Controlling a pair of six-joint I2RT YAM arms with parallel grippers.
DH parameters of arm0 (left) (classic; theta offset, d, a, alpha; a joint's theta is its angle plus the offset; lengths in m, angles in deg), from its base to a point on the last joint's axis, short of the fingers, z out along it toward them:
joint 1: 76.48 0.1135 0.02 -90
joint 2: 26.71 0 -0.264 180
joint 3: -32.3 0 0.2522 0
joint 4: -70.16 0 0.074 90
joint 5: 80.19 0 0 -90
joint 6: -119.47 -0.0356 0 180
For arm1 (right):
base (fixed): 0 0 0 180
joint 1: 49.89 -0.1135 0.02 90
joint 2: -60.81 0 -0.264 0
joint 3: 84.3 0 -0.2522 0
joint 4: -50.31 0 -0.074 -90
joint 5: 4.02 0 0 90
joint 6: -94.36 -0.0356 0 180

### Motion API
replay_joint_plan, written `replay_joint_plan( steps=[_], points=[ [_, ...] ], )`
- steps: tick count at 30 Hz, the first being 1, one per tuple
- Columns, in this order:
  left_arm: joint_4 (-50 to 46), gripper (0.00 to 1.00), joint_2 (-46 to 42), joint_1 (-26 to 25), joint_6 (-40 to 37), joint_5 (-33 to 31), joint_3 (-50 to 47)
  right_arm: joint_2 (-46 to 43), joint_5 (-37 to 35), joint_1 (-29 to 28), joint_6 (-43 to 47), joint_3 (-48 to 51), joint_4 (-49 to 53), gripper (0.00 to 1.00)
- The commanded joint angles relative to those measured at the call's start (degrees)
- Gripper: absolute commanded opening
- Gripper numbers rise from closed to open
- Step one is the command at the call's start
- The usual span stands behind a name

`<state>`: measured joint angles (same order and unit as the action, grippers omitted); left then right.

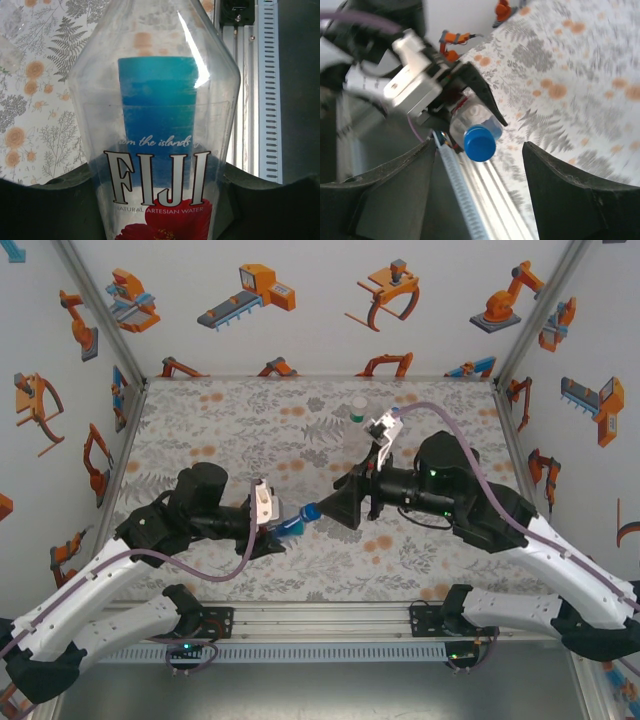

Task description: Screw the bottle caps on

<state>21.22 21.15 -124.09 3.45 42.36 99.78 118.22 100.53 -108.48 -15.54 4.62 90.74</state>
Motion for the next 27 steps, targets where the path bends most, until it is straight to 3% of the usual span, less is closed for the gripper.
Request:
replay_joint_plan(
  steps=[1, 5, 8, 27],
  points=[
    [0.32, 0.00, -0.48, -0.17, -0.90, 3.53, 0.16, 0.36, 13.75, 0.18, 25.51, -2.77, 1.29, 0.64],
    [-0.06, 0.00, 0.09, -0.20, -1.00, 5.22, 0.42, 3.04, 19.80, 0.14, 41.64, -6.90, 10.07, 0.63],
    [-0.05, 0.00, 0.46, -0.20, -1.32, 6.65, 0.31, 5.13, 21.63, 0.15, 48.28, -9.35, 14.73, 0.62],
    [-0.50, 0.00, 1.27, -0.26, -1.86, 7.97, 0.60, 7.80, 23.78, 0.18, 48.29, -5.47, 10.06, 0.50]
  ],
)
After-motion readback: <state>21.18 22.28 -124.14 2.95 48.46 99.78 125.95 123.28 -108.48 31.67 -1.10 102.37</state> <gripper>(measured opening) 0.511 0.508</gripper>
